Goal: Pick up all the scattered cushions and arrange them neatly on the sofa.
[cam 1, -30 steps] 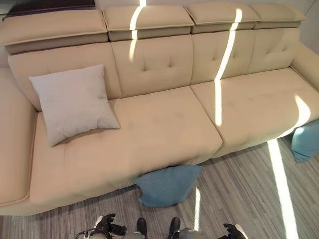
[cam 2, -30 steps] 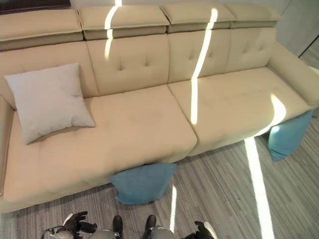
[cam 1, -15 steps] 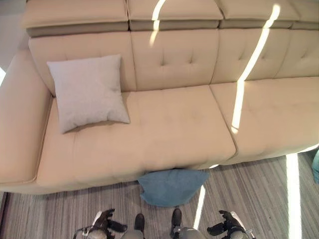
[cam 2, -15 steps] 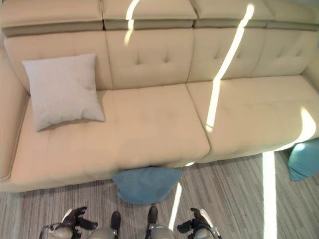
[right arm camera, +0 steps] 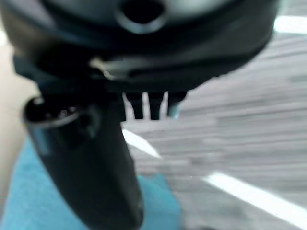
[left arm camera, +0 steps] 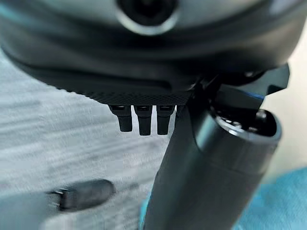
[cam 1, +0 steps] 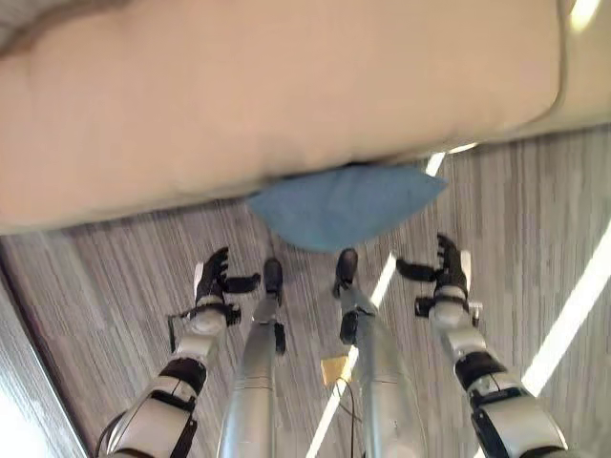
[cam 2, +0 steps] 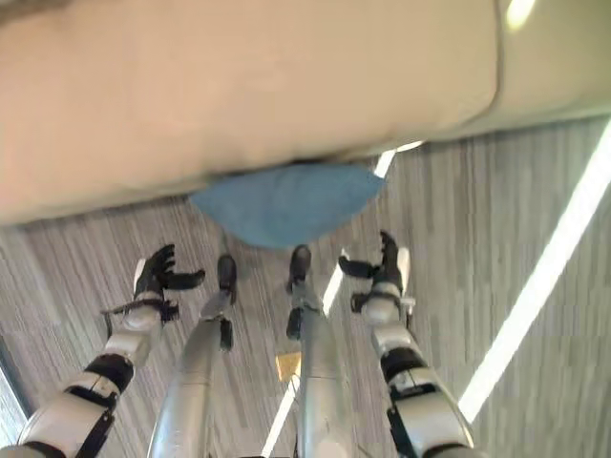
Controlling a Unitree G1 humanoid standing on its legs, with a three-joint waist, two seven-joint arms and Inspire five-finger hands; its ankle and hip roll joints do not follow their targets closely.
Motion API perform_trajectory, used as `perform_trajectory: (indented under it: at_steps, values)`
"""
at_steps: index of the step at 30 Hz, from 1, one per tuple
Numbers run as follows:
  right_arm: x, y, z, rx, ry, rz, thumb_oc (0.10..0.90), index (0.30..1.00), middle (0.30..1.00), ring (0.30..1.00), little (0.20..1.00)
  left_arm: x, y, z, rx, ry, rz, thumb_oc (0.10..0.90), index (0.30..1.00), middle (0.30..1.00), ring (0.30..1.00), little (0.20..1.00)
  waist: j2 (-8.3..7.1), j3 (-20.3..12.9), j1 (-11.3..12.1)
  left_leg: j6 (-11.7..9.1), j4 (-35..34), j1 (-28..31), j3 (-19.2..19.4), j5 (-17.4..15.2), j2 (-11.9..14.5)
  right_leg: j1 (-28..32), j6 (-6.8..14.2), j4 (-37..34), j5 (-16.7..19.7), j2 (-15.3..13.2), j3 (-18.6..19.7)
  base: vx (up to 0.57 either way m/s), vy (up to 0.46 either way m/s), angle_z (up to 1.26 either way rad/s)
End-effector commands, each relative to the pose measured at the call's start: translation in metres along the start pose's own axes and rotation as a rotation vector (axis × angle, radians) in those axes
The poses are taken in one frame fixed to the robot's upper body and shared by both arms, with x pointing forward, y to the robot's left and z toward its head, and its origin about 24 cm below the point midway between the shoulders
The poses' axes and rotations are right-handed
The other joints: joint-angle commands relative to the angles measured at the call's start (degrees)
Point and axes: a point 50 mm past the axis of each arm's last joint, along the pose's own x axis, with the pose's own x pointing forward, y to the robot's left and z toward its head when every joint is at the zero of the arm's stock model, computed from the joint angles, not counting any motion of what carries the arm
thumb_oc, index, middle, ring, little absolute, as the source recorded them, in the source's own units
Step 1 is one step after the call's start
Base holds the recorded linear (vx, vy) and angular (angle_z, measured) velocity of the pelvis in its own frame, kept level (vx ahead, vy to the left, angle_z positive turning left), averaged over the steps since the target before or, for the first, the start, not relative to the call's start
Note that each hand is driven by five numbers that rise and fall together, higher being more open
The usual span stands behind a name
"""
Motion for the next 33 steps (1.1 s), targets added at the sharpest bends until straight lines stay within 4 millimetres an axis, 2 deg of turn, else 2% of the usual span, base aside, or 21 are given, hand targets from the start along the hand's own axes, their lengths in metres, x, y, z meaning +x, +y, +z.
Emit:
perform_trajectory:
  at_steps: [1, 2, 4, 5, 6, 9, 17, 22, 26, 28, 33]
  values:
    - [0.005, -0.027, 0.018, 0.011, -0.126, -0.125, 0.8, 0.9, 0.9, 0.9, 0.9, 0.003, 0.012, 0.018, -0.044, -0.095, 0.092, 0.8, 0.9, 0.9, 0.9, 0.9, 1.34, -4.99, -0.21, -1.19, 3.58, -7.41, 0.99, -2.61, 0.78, -4.86, 5.26, 0.92, -3.97, -1.22, 3.63, -0.05, -0.007, -0.01]
    - [0.006, -0.027, 0.019, 0.012, -0.128, -0.125, 0.8, 0.9, 0.9, 0.9, 0.9, 0.004, 0.012, 0.019, -0.045, -0.097, 0.092, 0.8, 0.9, 0.9, 0.9, 0.9, 1.33, -5.15, -0.22, -1.19, 3.72, -7.8, 1.02, -2.63, 0.77, -5.28, 5.27, 1.09, -4.0, -1.24, 3.68, -0.05, -0.008, -0.01]
    - [0.014, -0.029, 0.046, 0.034, -0.201, -0.142, 0.8, 0.9, 0.9, 0.9, 0.9, 0.01, 0.012, 0.036, -0.05, -0.134, 0.097, 0.8, 0.9, 0.9, 0.9, 0.9, 1.44, -4.82, -0.38, -1.21, 4.26, -10.27, 1.06, -2.47, 0.88, -7.86, 5.39, 1.69, -3.76, -1.26, 4.11, -0.04, -0.009, -0.05]
    - [0.019, -0.029, 0.066, 0.054, -0.25, -0.14, 0.8, 0.9, 0.9, 0.9, 0.9, 0.014, 0.011, 0.051, -0.052, -0.173, 0.098, 0.8, 0.9, 0.9, 0.9, 0.9, 1.48, -4.71, -0.4, -1.13, 4.31, -12.13, 0.94, -2.24, 0.82, -9.7, 5.57, 2.1, -3.56, -1.27, 4.39, -0.02, -0.019, -0.09]
    - [0.019, -0.029, 0.067, 0.054, -0.251, -0.14, 0.8, 0.9, 0.9, 0.9, 0.9, 0.014, 0.012, 0.051, -0.053, -0.174, 0.098, 0.8, 0.9, 0.9, 0.9, 0.9, 1.48, -4.74, -0.42, -1.12, 4.36, -12.3, 0.95, -2.23, 0.81, -9.88, 5.57, 2.17, -3.57, -1.29, 4.41, -0.02, -0.03, -0.08]
    - [0.023, -0.025, 0.093, 0.087, -0.313, -0.111, 0.8, 0.9, 0.9, 0.9, 0.9, 0.019, 0.01, 0.076, -0.036, -0.237, 0.085, 0.8, 0.9, 0.9, 0.9, 0.9, 1.81, -4.45, -0.52, -1.0, 5.49, -15.2, 1.09, -2.14, 0.76, -12.66, 5.72, 3.11, -3.4, -1.11, 4.82, -0.01, -0.005, -0.02]
    - [0.014, 0.01, 0.156, 0.105, -0.489, 0.056, 0.8, 0.9, 0.9, 0.9, 0.9, 0.019, -0.01, 0.135, -0.032, -0.405, 0.009, 0.8, 0.9, 0.9, 0.9, 0.9, 1.93, -4.11, -0.16, -0.71, 7.44, -20.15, 0.77, -1.56, 0.17, -17.58, 5.82, 5.59, -3.01, -0.65, 4.88, -0.01, -0.02, 0.0]
    - [0.002, 0.03, 0.179, 0.057, -0.587, 0.142, 0.8, 0.9, 0.9, 0.9, 0.9, 0.008, -0.033, 0.155, -0.086, -0.488, -0.112, 0.8, 0.9, 0.9, 0.9, 0.9, 1.98, -4.59, 0.2, -0.78, 7.21, -21.06, 0.55, -1.1, 0.0, -18.42, 5.8, 5.57, -2.8, -0.5, 4.65, -0.01, -0.026, 0.05]
    - [-0.003, 0.038, 0.187, 0.026, -0.63, 0.176, 0.8, 0.9, 0.9, 0.9, 0.9, 0.002, -0.043, 0.159, -0.096, -0.514, -0.175, 0.8, 0.9, 0.9, 0.9, 0.9, 2.06, -5.04, 0.24, -0.85, 6.95, -21.49, 0.55, -0.86, 0.02, -18.81, 5.87, 5.36, -2.67, -0.47, 4.59, 0.0, 0.0, 0.0]
    - [-0.005, 0.04, 0.19, -0.014, -0.66, 0.19, 0.8, 0.9, 0.9, 0.9, 0.9, -0.001, -0.044, 0.16, -0.082, -0.534, -0.197, 0.8, 0.9, 0.9, 0.9, 0.9, 2.2, -5.48, 0.46, -0.91, 6.73, -21.85, 0.34, -0.61, -0.08, -19.12, 5.92, 5.29, -2.57, -0.35, 4.53, 0.0, 0.0, 0.0]
    - [-0.001, 0.03, 0.188, -0.053, -0.672, 0.164, 0.8, 0.9, 0.9, 0.9, 0.9, -0.002, -0.037, 0.151, -0.075, -0.53, -0.202, 0.8, 0.9, 0.9, 0.9, 0.9, 2.34, -6.01, 0.94, -1.05, 6.14, -22.07, 0.3, -0.21, -0.2, -19.53, 6.1, 4.95, -2.17, -0.32, 4.45, 0.0, 0.0, 0.0]
